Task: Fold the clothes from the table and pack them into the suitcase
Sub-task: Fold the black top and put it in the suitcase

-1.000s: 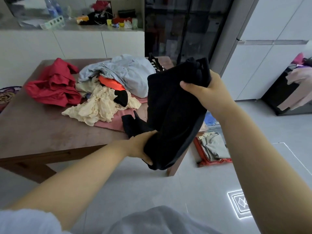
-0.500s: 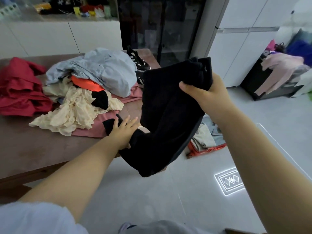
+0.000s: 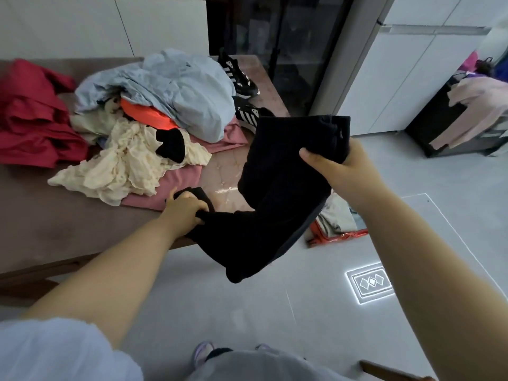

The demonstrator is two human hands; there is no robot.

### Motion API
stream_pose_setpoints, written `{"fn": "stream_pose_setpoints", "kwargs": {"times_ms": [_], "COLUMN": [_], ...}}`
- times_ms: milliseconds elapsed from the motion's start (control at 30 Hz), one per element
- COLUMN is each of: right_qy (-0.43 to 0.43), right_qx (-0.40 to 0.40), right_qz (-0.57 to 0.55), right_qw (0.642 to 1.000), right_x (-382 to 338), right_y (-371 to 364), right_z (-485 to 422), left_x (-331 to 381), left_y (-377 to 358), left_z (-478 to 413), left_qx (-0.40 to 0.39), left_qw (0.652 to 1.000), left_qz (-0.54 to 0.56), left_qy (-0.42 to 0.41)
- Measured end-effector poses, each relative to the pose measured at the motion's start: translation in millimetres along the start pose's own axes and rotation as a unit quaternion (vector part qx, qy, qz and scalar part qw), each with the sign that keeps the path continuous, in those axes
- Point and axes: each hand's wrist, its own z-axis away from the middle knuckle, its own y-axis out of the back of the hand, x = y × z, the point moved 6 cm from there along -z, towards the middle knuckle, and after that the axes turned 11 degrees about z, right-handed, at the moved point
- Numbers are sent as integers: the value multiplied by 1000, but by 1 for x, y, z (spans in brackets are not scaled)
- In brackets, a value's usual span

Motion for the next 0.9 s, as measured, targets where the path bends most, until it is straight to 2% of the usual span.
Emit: {"fn": "stream_pose_setpoints", "kwargs": {"times_ms": [100,267,367,433,500,600,700,767,833,900], "right_qy": [-22,-59,-70,-74,-73,-65,-53,-45,-40,-37], "right_qx": [-14,-47,-84,-110,-124,-133,-149,-156,-160,-160], "right_qz": [1,-1,-17,-23,-16,-4,-18,-19,-17,-27], "right_qw": [1000,997,994,991,989,989,987,987,986,986], "right_x": [16,43,49,49,49,46,39,35,32,27], "right_y": [-11,-38,-58,-69,-76,-81,-83,-83,-83,-81], "right_z": [-3,2,10,13,15,15,18,21,23,25], "left_x": [-12,-19,-9,5,18,27,26,18,10,10], "left_y": [3,6,13,21,16,-18,-53,-64,-59,-37], "left_z": [10,33,49,59,69,88,105,110,108,101], "left_qx": [11,20,44,59,16,-102,-139,-108,-47,21], "left_qw": [994,977,942,932,934,938,946,946,933,923], "left_qz": [100,189,322,351,351,320,266,265,310,347], "left_qy": [32,94,82,70,64,88,123,153,179,162]}}
